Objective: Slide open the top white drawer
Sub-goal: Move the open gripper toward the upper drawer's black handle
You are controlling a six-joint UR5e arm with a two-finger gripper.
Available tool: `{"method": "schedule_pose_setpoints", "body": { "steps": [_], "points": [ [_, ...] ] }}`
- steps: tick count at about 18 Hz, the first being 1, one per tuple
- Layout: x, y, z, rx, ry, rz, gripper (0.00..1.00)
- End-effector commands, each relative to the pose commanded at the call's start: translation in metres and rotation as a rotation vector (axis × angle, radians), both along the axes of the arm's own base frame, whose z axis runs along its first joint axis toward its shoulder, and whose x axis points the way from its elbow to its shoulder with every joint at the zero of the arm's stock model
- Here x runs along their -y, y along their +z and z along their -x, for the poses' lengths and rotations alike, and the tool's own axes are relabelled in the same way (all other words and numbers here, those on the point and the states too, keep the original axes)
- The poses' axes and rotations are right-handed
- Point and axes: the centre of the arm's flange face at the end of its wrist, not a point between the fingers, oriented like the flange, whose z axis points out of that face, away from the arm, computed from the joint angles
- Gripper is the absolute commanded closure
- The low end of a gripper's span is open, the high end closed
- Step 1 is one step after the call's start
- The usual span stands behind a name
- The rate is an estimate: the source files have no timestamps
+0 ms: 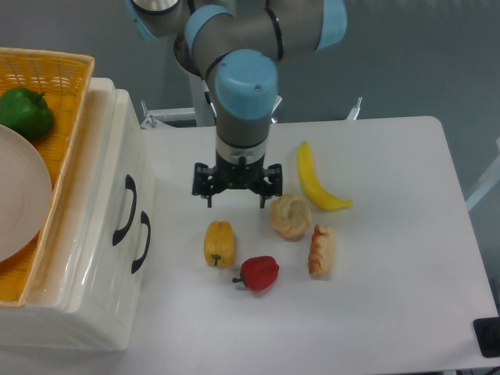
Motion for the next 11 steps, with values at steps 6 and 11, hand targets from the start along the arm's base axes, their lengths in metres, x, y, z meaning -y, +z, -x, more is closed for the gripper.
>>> {"method": "schedule_pose_setpoints", "body": {
  "steps": [6,11],
  "points": [
    [-0.010,0.006,-0.013,0.014,0.004,-0.023,0.00],
    [-0.020,0.006,-0.015,0.089,0.047,-0.080,0.00]
  ]
}}
